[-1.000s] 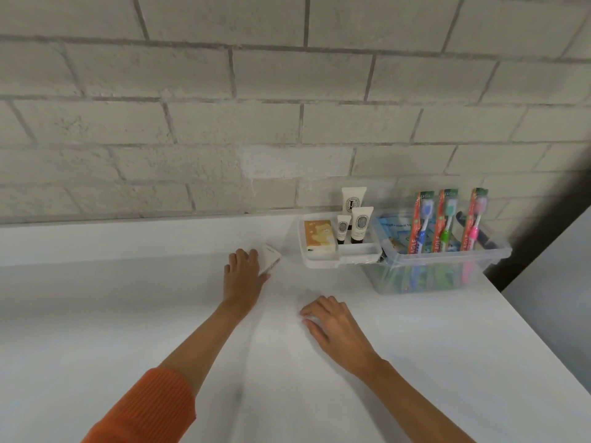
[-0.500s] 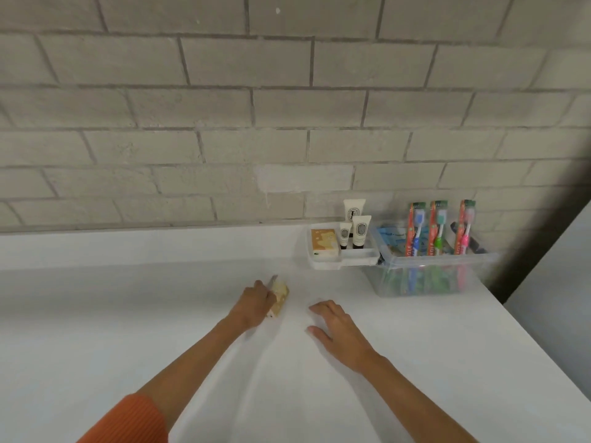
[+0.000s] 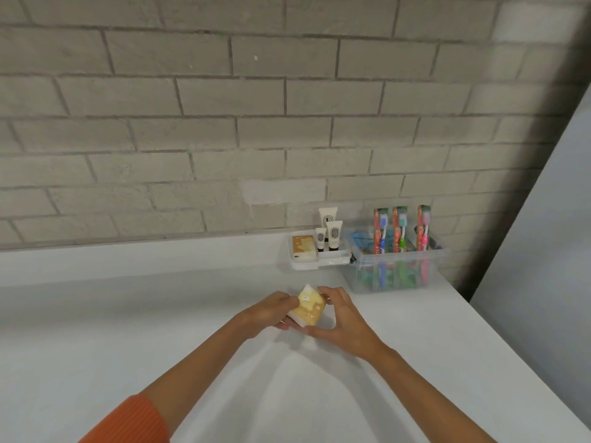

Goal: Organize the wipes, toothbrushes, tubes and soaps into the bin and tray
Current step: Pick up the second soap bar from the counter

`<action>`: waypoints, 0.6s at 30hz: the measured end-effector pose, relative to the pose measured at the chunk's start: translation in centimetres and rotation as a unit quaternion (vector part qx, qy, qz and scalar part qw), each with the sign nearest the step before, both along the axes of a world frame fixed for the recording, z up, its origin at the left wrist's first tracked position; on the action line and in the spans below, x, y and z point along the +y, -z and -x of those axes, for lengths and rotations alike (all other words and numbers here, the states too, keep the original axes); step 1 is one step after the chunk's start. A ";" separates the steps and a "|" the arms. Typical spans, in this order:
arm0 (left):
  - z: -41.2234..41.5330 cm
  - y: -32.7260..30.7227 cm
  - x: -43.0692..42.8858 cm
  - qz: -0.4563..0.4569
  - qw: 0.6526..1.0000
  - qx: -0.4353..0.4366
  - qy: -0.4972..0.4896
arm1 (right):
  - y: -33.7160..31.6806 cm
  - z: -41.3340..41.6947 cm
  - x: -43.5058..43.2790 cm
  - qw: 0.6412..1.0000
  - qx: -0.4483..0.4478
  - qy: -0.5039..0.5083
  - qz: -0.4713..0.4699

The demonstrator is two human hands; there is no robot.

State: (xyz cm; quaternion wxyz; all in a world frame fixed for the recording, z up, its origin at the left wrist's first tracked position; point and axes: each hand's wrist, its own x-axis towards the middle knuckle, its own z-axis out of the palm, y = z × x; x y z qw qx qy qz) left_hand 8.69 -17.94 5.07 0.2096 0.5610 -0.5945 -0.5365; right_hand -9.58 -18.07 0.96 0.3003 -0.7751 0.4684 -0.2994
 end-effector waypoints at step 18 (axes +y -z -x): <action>-0.8 -2.4 -1.3 0.008 0.999 0.033 0.015 | -3.3 2.0 -1.4 0.998 0.047 -0.036 0.025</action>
